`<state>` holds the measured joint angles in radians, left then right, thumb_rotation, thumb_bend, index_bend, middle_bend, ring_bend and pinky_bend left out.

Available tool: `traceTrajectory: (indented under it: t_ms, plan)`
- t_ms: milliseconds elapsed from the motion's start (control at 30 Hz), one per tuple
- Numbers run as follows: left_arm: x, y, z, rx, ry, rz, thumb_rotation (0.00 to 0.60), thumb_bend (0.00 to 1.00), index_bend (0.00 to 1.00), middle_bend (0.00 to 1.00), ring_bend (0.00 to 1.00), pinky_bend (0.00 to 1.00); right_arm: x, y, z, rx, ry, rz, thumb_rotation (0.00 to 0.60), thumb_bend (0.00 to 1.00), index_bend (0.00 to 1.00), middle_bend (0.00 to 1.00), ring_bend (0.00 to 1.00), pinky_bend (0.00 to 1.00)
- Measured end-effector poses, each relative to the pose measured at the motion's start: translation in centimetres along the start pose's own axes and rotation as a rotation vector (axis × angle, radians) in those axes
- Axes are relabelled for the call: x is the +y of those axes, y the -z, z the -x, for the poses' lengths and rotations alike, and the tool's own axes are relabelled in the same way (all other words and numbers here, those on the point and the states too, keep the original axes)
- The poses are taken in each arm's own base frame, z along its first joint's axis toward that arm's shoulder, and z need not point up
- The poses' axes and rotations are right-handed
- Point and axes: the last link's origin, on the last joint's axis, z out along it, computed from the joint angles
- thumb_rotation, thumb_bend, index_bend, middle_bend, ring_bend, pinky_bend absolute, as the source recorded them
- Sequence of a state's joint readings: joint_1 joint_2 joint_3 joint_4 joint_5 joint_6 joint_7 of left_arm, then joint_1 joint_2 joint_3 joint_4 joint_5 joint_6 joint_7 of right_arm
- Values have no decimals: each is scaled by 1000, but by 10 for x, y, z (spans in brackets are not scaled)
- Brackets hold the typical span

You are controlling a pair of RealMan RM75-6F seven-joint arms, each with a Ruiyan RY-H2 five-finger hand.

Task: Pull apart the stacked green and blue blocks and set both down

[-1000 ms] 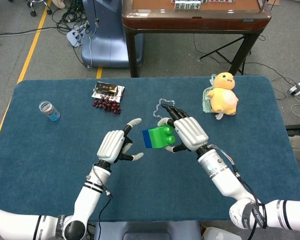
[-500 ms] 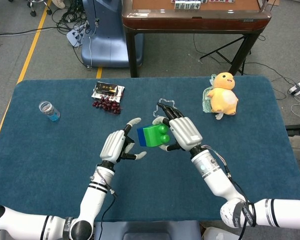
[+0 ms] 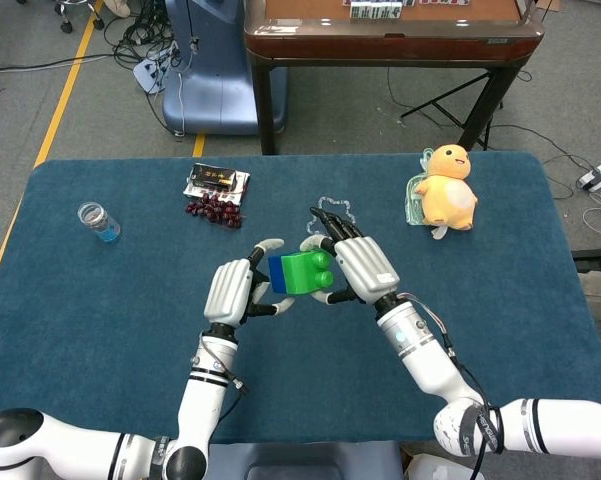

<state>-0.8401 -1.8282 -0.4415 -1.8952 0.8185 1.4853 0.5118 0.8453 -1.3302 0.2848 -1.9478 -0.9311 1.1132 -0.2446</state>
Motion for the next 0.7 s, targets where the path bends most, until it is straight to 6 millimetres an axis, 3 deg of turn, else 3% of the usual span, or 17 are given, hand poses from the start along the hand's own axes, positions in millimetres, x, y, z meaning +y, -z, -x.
traceTrajectory:
  t_ms: [533, 700]
  plan:
    - [-5, -2, 2, 8, 13, -15, 600, 110, 488, 1000, 1000, 1000, 1, 1, 0, -13, -26, 0, 600, 278, 607, 23, 0, 102]
    - [-6, -2, 3, 21, 26, -15, 600, 220, 559, 1000, 1000, 1000, 2, 1, 1, -16, -29, -2, 600, 278, 609, 23, 0, 102]
